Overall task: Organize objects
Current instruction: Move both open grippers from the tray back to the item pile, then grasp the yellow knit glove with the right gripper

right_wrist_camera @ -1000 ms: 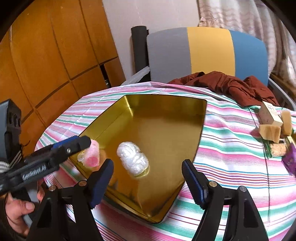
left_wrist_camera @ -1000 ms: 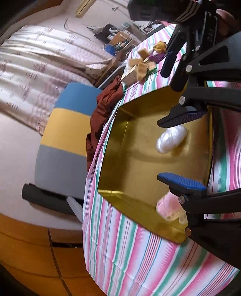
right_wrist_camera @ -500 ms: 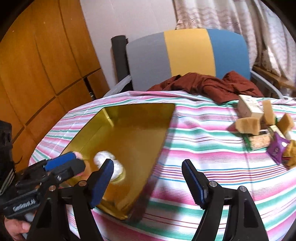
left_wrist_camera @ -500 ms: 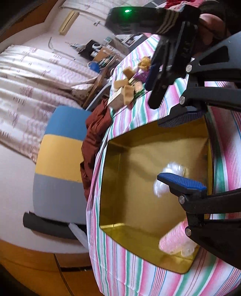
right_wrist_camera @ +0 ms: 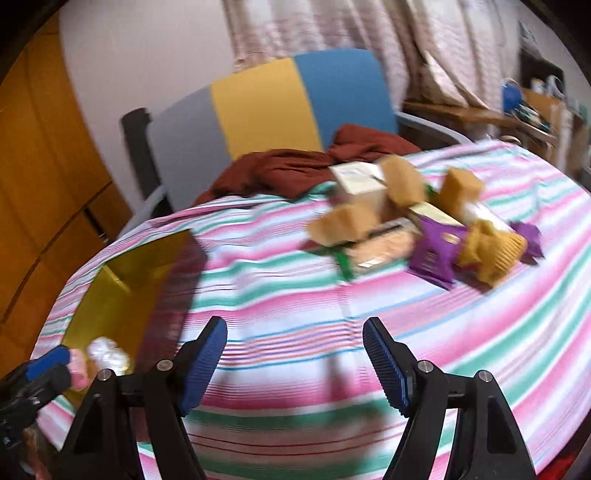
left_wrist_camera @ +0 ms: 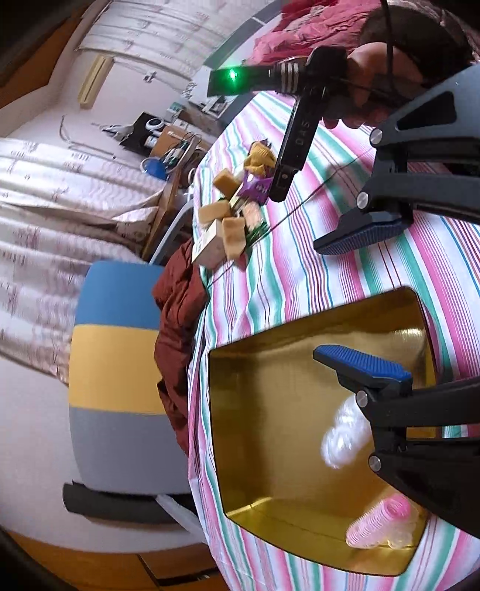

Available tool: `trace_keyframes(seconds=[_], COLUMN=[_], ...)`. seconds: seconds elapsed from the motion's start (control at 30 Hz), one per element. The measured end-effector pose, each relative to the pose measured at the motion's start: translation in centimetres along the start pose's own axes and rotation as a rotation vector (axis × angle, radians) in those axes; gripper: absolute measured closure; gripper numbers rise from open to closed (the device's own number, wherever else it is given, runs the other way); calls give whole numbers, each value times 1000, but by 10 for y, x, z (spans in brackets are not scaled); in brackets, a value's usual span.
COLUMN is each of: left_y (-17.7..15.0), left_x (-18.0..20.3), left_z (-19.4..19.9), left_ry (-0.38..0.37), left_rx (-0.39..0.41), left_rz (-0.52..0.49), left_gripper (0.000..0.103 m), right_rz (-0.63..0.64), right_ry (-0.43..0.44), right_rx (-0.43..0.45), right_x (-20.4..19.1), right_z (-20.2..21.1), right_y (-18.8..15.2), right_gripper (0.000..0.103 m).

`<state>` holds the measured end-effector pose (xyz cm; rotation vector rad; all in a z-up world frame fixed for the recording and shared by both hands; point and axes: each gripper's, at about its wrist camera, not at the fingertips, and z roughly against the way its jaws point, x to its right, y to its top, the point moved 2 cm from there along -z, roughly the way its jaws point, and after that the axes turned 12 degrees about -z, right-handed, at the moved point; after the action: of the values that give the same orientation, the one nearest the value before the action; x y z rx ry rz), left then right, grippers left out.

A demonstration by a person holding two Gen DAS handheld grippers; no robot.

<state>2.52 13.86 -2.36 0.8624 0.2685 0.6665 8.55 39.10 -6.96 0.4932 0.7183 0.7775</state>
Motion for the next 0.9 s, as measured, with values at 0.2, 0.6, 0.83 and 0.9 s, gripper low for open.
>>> trace_keyframes(seconds=[0.2, 0.6, 0.83, 0.9], left_y=[6, 9, 12, 12], left_x=[24, 60, 74, 78], left_z=[-8, -26, -33, -36], left_ry=[-53, -89, -98, -103], left_rx=[-16, -72, -95, -102], left_rz=[-57, -130, -172, -183], left_gripper=[52, 52, 51, 51], right_rz=[-45, -231, -161, -159], right_ry=[-104, -253, -252, -227], right_rx=[4, 135, 85, 92], right_x=[56, 156, 161, 162], right_z=[-6, -8, -43, -45], right_y=[5, 72, 91, 89], right_gripper=[26, 29, 48, 50])
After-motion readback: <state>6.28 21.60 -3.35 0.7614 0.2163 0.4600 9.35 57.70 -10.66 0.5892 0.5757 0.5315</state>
